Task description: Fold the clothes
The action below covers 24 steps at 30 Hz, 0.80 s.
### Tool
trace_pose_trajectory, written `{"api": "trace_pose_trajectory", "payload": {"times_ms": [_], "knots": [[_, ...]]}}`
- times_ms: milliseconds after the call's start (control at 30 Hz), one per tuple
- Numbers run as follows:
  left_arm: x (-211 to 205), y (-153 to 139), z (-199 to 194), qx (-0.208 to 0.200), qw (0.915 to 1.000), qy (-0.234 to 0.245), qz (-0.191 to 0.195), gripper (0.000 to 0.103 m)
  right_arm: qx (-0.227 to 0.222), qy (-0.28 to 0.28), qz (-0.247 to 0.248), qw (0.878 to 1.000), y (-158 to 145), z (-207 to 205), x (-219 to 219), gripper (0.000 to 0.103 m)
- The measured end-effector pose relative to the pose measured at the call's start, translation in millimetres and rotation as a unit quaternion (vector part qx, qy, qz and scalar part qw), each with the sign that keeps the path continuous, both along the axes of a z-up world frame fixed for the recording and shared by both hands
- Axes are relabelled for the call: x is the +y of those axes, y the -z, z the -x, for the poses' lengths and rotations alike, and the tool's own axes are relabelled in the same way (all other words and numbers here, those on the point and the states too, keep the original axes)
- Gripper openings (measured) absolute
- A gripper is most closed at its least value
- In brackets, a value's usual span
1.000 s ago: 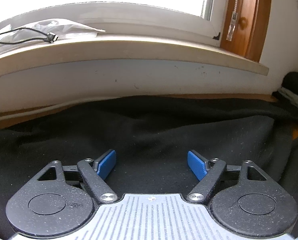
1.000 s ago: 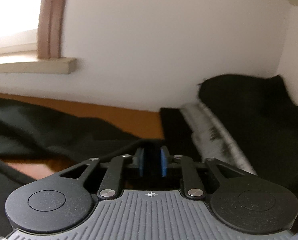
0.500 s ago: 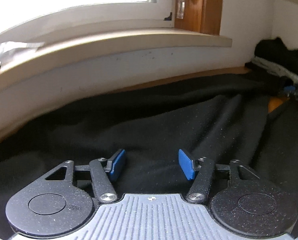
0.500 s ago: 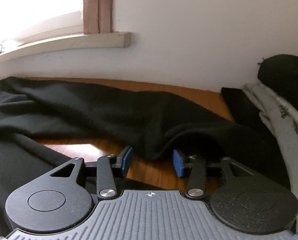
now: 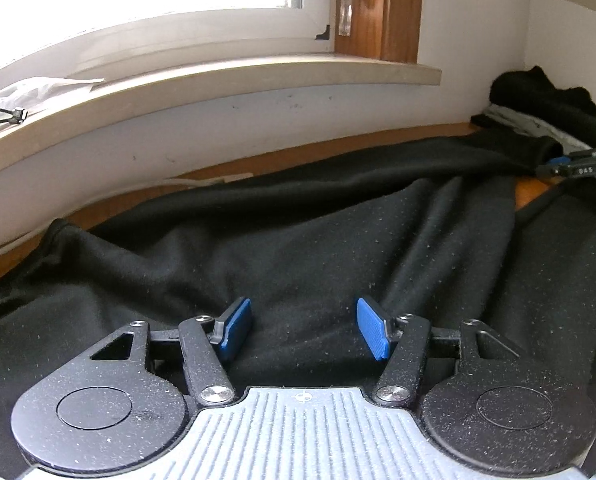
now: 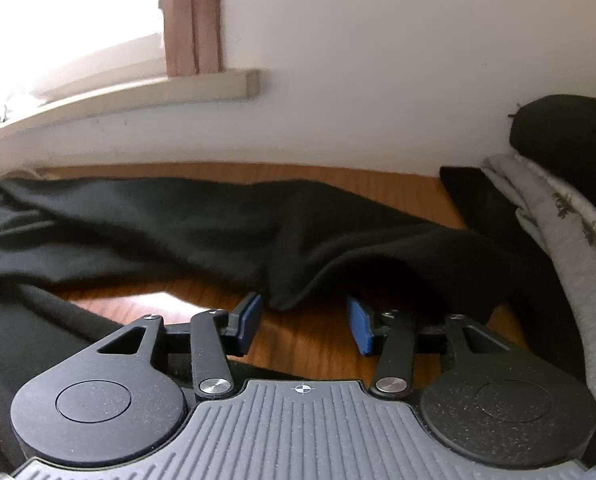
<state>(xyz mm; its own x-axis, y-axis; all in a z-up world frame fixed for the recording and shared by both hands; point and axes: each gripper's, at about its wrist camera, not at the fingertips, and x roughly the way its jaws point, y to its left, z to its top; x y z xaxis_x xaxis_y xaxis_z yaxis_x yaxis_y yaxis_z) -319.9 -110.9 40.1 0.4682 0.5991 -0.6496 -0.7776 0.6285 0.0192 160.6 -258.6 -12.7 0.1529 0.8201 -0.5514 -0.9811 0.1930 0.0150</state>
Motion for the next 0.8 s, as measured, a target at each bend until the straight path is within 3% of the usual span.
{"api": "trace_pose_trajectory", "payload": {"times_ms": [67,233,433,500,600,633,667,700,733,800], "knots": [[5.6,-5.2,-6.0,0.014,0.9999,0.003,-0.004,0.068,-0.004,-0.001,-0.009,1.0,-4.2,-0.6,-2.5,0.056],[31.2,-18.8,-31.1,0.045,0.9979,0.024,-0.041,0.069,-0.04,-0.013,-0.007,0.999,-17.5,0.1,-3.0,0.057],[66.6,-9.6,-67.2,0.096,0.9919,0.059,-0.058,0.069,-0.06,-0.047,0.024,0.997,-25.0,-2.7,-3.0,0.059],[75.7,-5.5,-74.3,0.104,0.9903,0.067,-0.064,0.068,-0.062,-0.06,0.036,0.996,-25.8,-4.5,-3.4,0.066],[87.1,-0.7,-83.0,0.112,0.9886,0.075,-0.067,0.048,-0.048,-0.055,0.053,0.996,-20.4,-11.2,2.7,0.065],[89.6,0.5,-85.7,0.112,0.9881,0.082,-0.066,0.039,-0.035,-0.052,0.051,0.997,-18.7,-15.6,5.0,0.063],[91.7,0.4,-87.0,0.111,0.9878,0.088,-0.065,0.023,-0.021,-0.052,0.051,0.997,-18.2,-19.9,7.5,0.049],[93.9,0.1,-88.1,0.11,0.9874,0.094,-0.064,0.015,-0.01,-0.052,0.047,0.997,-19.4,-23.8,9.7,0.021],[96.6,-2.6,-87.6,0.102,0.9884,0.092,-0.064,0.005,-0.003,-0.05,0.041,0.998,-23.0,-27.5,11.3,0.008],[103.6,-10.3,-85.4,0.08,0.9912,0.086,-0.06,0.004,0.01,-0.048,0.021,0.999,-35.1,-35.7,14.1,0.004]]}}
